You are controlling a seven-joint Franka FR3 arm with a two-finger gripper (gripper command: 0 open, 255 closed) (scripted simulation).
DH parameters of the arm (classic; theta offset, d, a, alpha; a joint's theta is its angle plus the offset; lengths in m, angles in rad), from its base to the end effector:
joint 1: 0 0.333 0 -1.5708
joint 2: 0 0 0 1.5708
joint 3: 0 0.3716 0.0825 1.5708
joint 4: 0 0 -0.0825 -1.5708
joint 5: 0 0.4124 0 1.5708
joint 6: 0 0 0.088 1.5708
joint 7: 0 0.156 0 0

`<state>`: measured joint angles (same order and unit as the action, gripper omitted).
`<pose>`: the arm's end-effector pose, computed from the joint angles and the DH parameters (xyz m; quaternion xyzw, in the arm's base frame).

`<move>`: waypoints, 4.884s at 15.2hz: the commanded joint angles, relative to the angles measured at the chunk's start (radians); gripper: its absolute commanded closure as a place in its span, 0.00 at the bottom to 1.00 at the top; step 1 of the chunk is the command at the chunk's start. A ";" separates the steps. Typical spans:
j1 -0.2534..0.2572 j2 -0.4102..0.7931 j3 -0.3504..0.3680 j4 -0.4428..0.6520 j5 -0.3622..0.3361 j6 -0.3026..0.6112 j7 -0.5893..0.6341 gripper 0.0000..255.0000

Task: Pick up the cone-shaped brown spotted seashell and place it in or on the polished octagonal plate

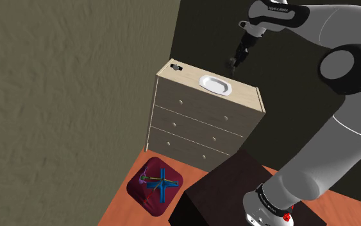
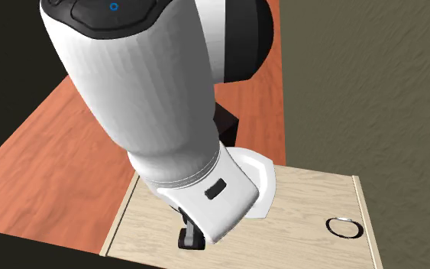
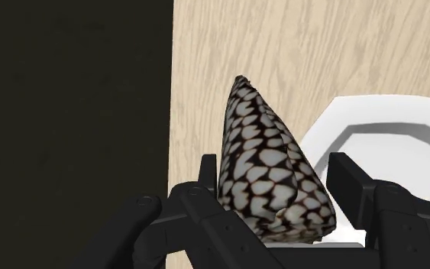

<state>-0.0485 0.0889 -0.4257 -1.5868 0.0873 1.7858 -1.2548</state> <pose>0.5764 -0.2709 0.5942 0.9248 0.3751 0.0572 0.0288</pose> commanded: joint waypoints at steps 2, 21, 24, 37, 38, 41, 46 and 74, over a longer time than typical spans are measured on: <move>0.045 -0.079 0.033 -0.081 -0.043 0.014 0.081 1.00; 0.136 -0.229 0.146 -0.376 -0.114 0.169 0.302 1.00; 0.136 -0.226 0.145 -0.413 -0.114 0.210 0.301 1.00; 0.129 0.002 0.086 -0.107 0.244 -0.152 -0.171 0.00; 0.132 -0.001 0.088 -0.122 0.244 -0.138 -0.171 0.00; 0.135 -0.004 0.091 -0.146 0.244 -0.117 -0.172 0.00; 0.135 -0.004 0.091 -0.146 0.244 -0.117 -0.172 0.00; 0.077 -0.159 0.030 -0.351 0.354 -0.008 -0.519 0.00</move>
<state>0.0401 -0.0503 -0.3808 -1.8844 0.4121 1.7376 -1.6811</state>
